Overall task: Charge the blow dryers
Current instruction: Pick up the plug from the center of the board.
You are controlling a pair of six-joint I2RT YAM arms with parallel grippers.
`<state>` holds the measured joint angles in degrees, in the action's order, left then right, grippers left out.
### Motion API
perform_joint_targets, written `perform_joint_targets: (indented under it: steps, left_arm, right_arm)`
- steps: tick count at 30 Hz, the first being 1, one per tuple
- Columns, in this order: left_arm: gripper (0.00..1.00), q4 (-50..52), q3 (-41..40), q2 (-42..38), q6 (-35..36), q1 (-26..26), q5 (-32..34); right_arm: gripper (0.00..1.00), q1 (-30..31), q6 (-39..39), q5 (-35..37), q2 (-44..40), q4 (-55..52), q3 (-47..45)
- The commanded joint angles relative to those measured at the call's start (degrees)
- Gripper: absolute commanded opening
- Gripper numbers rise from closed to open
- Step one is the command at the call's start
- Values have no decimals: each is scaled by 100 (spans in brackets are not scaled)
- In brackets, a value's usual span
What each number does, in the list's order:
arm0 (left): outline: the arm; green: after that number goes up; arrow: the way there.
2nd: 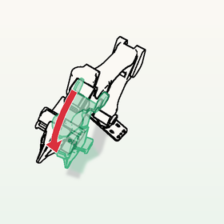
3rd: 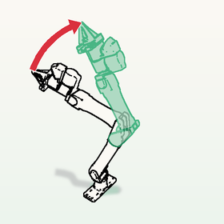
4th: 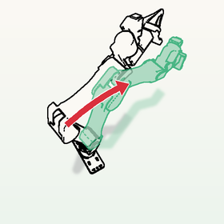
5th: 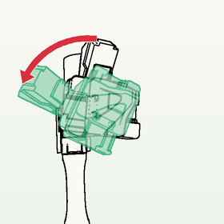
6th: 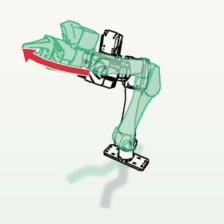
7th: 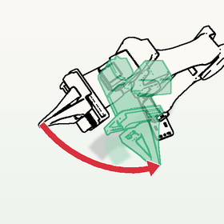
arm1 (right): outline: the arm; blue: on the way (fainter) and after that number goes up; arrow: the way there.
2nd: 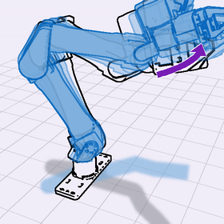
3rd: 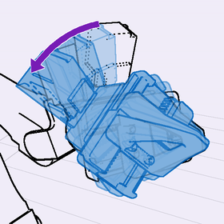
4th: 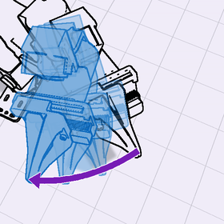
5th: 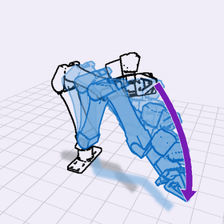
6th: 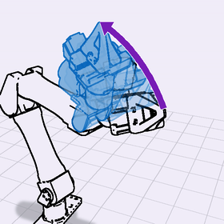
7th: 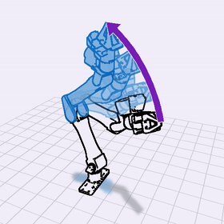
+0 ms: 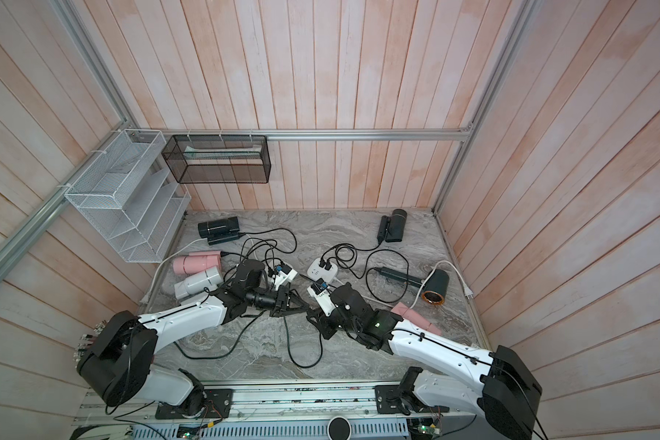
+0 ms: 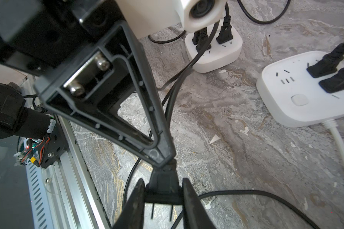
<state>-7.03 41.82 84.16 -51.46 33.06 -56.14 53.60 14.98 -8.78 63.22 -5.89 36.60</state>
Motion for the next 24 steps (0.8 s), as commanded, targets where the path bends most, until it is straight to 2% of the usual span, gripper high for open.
perform_joint_targets:
  steps: [1,4,8,12,15,20,23,24]
  left_arm:
    - [14,-233,181,43,40,34,59]
    - [12,-368,150,1,69,43,56]
    - [11,-243,213,-81,371,43,129]
    - [11,288,371,-221,975,25,428]
    - [10,563,478,-328,1388,-23,670]
    - [10,802,816,-324,1879,-63,1173]
    - [10,1112,1182,-162,2165,-67,1709]
    - [10,1235,1338,-77,2273,-70,1913]
  right_arm:
    - [13,45,-23,23,6,121,107]
    - [16,45,13,70,4,149,90]
    - [30,50,201,311,-117,231,11]
    - [61,47,508,584,-460,352,-171]
    - [76,45,775,819,-788,413,-345]
    - [89,4,1169,1300,-1233,299,-514]
    - [100,-100,1411,1786,-1407,-42,-516]
    - [99,-166,1443,1845,-1443,-158,-499]
